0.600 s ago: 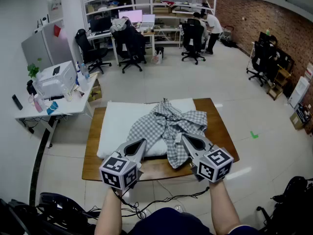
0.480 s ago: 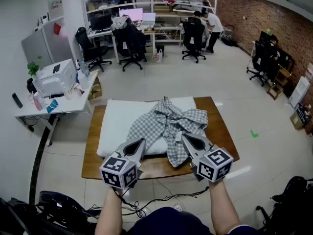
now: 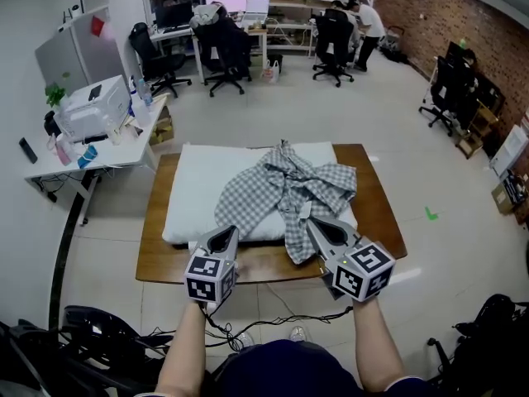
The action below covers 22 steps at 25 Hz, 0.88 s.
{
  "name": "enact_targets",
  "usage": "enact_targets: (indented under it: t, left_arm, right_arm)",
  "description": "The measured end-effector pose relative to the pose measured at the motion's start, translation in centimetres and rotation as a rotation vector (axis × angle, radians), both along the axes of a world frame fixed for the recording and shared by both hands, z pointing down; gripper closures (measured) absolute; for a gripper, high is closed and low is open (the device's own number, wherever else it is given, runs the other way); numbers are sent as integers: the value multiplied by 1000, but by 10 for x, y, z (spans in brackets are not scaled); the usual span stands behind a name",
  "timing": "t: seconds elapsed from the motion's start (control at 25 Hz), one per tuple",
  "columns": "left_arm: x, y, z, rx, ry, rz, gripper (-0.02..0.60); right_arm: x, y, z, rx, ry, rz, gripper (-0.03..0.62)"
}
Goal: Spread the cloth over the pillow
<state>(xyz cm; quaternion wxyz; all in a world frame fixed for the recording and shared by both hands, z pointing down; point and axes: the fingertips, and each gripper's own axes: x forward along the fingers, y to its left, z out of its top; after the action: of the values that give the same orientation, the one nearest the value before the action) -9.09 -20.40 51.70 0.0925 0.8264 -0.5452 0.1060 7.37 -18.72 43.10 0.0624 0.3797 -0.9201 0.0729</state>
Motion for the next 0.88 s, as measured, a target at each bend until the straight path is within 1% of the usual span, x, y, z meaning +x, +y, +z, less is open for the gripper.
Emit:
enact_targets:
  t: [0.04, 0.08, 0.12, 0.16, 0.2, 0.28, 0.36, 0.52, 0.64, 0.76, 0.88]
  left_arm:
    - [1, -2, 13, -12, -27, 5, 523]
    - [3, -3, 27, -27, -55, 11, 461]
    - [5, -5, 40, -42, -88, 16, 431]
    - [6, -8, 53, -53, -130, 18, 385]
    - [7, -10, 66, -58, -182, 17, 350]
    - [7, -15, 89, -61, -287, 15, 304]
    - [5, -22, 104, -68, -354, 12, 267]
    - [0, -37, 118, -81, -426, 9, 258]
    - [-3, -47, 129, -113, -443, 16, 258]
    - [-7, -55, 144, -164, -464, 12, 259]
    - [-9, -60, 150, -185, -501, 6, 288]
  right_arm:
    - [-1, 1, 1, -3, -8, -3, 592]
    - [-3, 1, 2, -7, -12, -5, 592]
    - [-3, 1, 3, -9, -12, -6, 592]
    - [-3, 1, 3, -11, -7, -6, 592]
    - [-3, 2, 4, -14, -3, -5, 592]
    - [-1, 2, 5, -18, -2, -4, 592]
    - [1, 2, 5, -21, -5, 3, 592]
    - [7, 0, 6, -26, -8, 23, 592]
    - [8, -1, 8, -30, 1, 30, 592]
    - [9, -1, 11, -34, 9, 36, 592]
    - [14, -2, 11, -40, 13, 53, 592]
